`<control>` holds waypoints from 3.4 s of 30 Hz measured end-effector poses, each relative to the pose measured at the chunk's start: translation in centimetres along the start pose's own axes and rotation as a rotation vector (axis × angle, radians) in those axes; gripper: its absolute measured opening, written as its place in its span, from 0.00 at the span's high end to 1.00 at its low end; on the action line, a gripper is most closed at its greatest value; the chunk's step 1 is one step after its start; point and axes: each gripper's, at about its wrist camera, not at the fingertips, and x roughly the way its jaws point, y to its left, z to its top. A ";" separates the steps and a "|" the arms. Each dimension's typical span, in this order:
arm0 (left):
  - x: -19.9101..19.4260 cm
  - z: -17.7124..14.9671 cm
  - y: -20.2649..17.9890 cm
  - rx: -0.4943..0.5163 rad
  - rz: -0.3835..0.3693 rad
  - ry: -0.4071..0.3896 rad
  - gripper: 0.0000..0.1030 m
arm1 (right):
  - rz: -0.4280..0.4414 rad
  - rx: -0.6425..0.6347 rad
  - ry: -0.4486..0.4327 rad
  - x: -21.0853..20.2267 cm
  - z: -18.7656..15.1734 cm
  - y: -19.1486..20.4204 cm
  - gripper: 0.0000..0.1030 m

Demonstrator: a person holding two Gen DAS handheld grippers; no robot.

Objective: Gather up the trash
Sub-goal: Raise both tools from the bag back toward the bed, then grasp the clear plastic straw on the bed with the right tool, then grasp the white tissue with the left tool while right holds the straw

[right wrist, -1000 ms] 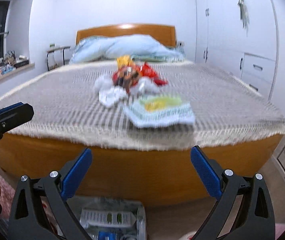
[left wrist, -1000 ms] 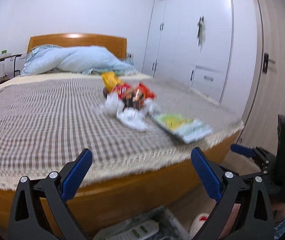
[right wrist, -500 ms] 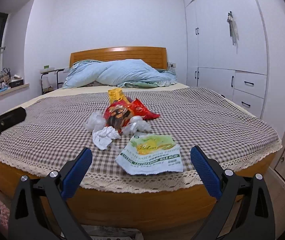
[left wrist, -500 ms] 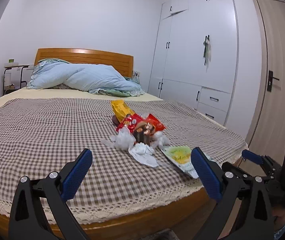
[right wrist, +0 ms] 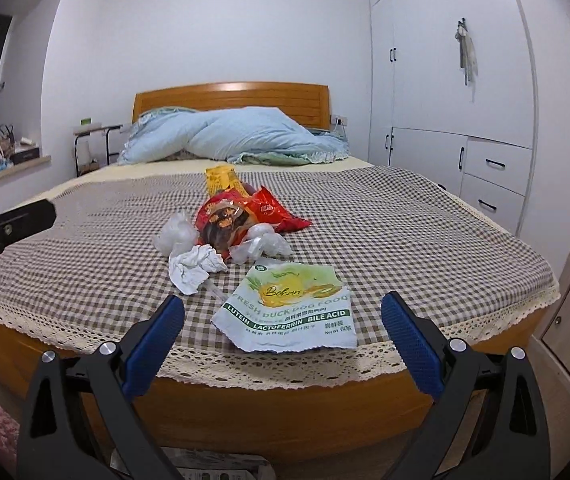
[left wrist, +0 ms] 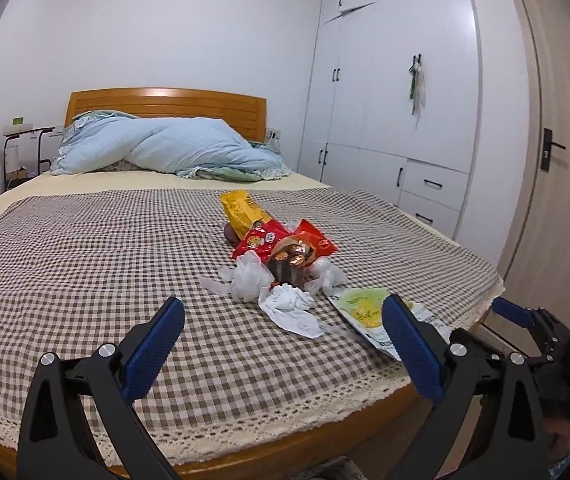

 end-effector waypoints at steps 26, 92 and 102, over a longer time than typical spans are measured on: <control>4.0 -0.1 3.8 -0.081 0.054 0.065 0.07 | 0.124 -0.057 0.242 10.8 -2.1 4.7 0.56; 17.5 -1.5 -1.4 0.005 0.001 0.332 0.07 | 0.193 0.171 0.089 9.2 -0.1 -4.9 0.95; 21.3 -2.2 -2.1 0.000 -0.002 0.422 0.23 | 0.120 0.215 0.120 9.3 -1.3 -6.4 0.94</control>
